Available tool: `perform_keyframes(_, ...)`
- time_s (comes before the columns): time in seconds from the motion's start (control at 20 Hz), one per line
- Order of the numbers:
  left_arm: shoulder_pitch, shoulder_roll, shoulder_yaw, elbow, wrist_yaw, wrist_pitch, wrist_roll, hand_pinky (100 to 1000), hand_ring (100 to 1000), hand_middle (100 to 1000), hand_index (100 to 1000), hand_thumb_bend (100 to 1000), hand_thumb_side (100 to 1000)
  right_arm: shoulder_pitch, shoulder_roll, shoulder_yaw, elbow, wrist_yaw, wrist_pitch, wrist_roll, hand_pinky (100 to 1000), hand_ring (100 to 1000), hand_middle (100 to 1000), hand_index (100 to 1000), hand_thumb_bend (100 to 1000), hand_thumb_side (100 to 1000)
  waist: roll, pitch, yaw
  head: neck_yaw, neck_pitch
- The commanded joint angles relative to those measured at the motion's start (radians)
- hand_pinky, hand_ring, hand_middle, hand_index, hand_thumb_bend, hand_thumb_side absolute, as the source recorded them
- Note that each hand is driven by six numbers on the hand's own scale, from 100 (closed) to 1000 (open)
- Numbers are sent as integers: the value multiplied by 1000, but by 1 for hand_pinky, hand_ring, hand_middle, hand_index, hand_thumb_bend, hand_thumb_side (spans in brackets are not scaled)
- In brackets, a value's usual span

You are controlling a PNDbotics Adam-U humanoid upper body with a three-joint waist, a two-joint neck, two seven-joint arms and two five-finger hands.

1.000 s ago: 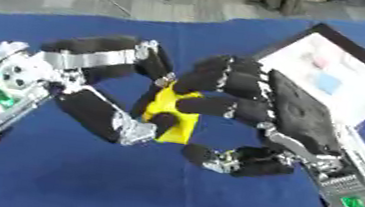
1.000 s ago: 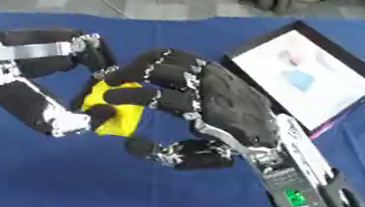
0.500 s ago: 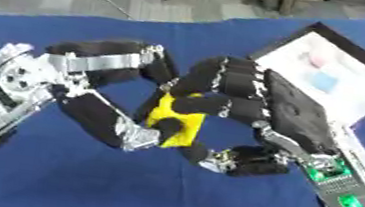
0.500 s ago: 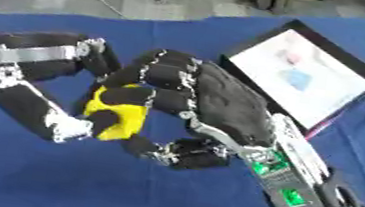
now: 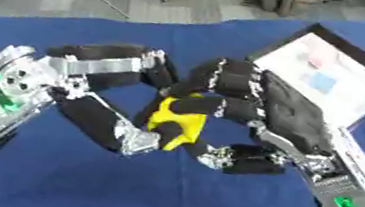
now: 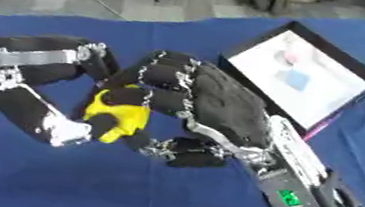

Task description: Pick up the objects with one hand, pass them to the other hand, and then place them into the box on the other side of the table.

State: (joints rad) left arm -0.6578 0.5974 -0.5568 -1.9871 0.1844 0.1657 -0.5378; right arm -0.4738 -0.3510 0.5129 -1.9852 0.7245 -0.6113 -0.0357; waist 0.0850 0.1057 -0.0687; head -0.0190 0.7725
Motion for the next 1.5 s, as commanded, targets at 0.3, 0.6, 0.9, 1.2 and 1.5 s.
perform_keyframes(0.3, -15, 8, 10, -13, 16, 6, 5, 700, 416, 326, 338, 100, 247, -2, -23, -6, -15, -47, 32, -83, 575, 492, 482, 395, 100, 100, -3, -15, 2, -4, -3)
perform_keyframes(0.6, -4, 17, 55, -13, 35, -38, 25, 746, 501, 473, 516, 100, 601, 0, -27, -10, -15, -69, 40, -104, 572, 490, 469, 351, 100, 100, -4, -13, 3, -9, -3)
perform_keyframes(0.9, 12, 38, 121, -13, 64, -143, -25, 805, 586, 577, 666, 100, 865, 6, -33, -31, -15, -77, 40, -122, 569, 488, 459, 332, 100, 100, -6, -12, 5, -18, -3)
perform_keyframes(1.2, 66, 70, 238, -13, 52, -220, -5, 813, 606, 601, 689, 100, 868, 19, -62, -84, -15, -65, 55, -185, 569, 487, 458, 328, 100, 100, -8, -10, 7, -32, -3)
perform_keyframes(1.5, 162, 57, 365, -13, 26, -242, 125, 804, 591, 584, 674, 100, 823, 35, -147, -172, -15, -64, 132, -278, 571, 490, 461, 334, 100, 100, -9, -5, 17, -83, -3)
